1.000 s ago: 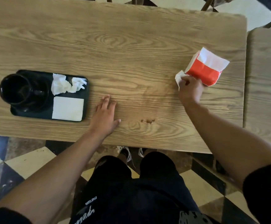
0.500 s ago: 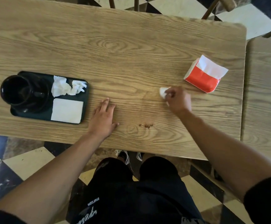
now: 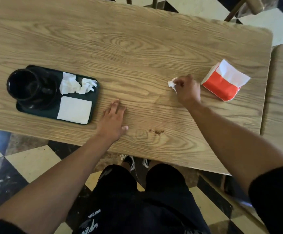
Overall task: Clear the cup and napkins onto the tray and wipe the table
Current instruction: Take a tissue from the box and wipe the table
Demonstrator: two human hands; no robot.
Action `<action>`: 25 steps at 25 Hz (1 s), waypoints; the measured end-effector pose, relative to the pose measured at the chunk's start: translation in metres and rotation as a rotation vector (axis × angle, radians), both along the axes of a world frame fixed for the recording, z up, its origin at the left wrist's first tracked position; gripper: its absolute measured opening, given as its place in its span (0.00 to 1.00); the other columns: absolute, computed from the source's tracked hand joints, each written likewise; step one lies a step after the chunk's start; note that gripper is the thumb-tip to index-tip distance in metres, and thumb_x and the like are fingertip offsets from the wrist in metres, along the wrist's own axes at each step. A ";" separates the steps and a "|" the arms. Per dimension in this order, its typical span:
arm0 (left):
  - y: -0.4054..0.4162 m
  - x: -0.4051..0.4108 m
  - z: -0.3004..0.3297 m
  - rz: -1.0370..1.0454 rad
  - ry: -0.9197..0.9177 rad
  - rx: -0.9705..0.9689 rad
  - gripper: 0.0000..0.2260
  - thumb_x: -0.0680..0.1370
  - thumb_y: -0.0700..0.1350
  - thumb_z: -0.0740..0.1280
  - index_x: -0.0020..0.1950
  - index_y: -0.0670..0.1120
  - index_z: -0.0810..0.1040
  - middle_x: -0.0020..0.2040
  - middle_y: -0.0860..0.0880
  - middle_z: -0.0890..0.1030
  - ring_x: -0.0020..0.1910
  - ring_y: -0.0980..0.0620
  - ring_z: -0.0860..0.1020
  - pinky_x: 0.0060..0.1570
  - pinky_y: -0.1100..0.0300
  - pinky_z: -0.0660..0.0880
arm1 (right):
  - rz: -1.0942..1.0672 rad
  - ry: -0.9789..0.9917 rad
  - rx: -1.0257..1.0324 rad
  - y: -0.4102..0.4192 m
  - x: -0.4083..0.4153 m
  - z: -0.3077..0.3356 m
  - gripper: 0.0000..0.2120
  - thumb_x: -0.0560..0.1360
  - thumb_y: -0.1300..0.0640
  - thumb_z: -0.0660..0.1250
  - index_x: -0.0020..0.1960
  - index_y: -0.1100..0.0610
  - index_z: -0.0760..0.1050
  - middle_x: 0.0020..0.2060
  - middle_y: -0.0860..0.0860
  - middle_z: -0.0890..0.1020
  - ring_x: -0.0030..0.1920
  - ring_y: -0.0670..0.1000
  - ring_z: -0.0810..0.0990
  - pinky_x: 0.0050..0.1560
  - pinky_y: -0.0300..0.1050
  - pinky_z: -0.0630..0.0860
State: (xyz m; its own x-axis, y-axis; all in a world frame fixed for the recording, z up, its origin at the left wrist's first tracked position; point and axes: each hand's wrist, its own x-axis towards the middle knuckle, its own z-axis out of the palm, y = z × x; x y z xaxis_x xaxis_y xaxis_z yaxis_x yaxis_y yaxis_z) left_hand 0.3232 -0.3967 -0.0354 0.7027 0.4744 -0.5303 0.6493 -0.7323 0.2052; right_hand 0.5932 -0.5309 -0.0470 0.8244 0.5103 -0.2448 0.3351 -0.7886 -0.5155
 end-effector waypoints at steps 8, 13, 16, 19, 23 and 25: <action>-0.001 0.000 0.006 0.002 -0.006 -0.021 0.35 0.77 0.52 0.73 0.79 0.47 0.61 0.83 0.44 0.52 0.82 0.42 0.51 0.79 0.45 0.56 | 0.615 0.135 0.015 -0.005 -0.052 0.000 0.10 0.73 0.66 0.69 0.48 0.57 0.86 0.49 0.55 0.83 0.49 0.55 0.82 0.52 0.34 0.68; -0.001 0.001 0.005 0.007 -0.018 -0.025 0.35 0.77 0.51 0.73 0.79 0.46 0.60 0.83 0.44 0.51 0.82 0.42 0.50 0.79 0.45 0.55 | 0.316 0.084 0.032 0.005 -0.065 0.001 0.11 0.74 0.65 0.68 0.48 0.56 0.86 0.49 0.54 0.82 0.48 0.56 0.82 0.48 0.35 0.66; -0.002 -0.006 0.004 -0.015 -0.036 -0.026 0.37 0.78 0.53 0.71 0.81 0.46 0.57 0.84 0.44 0.48 0.83 0.43 0.48 0.80 0.44 0.52 | 0.656 0.262 0.029 -0.050 -0.104 0.004 0.11 0.75 0.67 0.68 0.49 0.55 0.86 0.48 0.50 0.79 0.45 0.50 0.79 0.49 0.35 0.69; -0.003 -0.017 -0.005 -0.073 -0.023 -0.001 0.36 0.82 0.57 0.63 0.83 0.47 0.49 0.84 0.44 0.41 0.83 0.45 0.41 0.81 0.46 0.46 | 0.243 0.052 -0.028 -0.055 -0.029 0.000 0.10 0.74 0.65 0.69 0.51 0.56 0.86 0.50 0.55 0.83 0.50 0.55 0.81 0.48 0.38 0.69; -0.009 -0.024 -0.017 -0.093 -0.006 0.038 0.36 0.82 0.59 0.53 0.83 0.45 0.43 0.83 0.42 0.36 0.81 0.44 0.35 0.80 0.44 0.41 | -0.148 -0.110 -0.028 -0.074 0.031 -0.006 0.12 0.74 0.57 0.65 0.52 0.49 0.84 0.52 0.55 0.83 0.52 0.57 0.81 0.53 0.44 0.73; -0.014 -0.024 -0.023 -0.091 -0.018 0.065 0.37 0.80 0.61 0.50 0.83 0.44 0.43 0.83 0.40 0.36 0.81 0.42 0.35 0.80 0.41 0.41 | -0.162 -0.082 -0.022 -0.069 -0.017 -0.008 0.12 0.76 0.56 0.66 0.57 0.50 0.83 0.52 0.54 0.81 0.51 0.56 0.80 0.51 0.43 0.72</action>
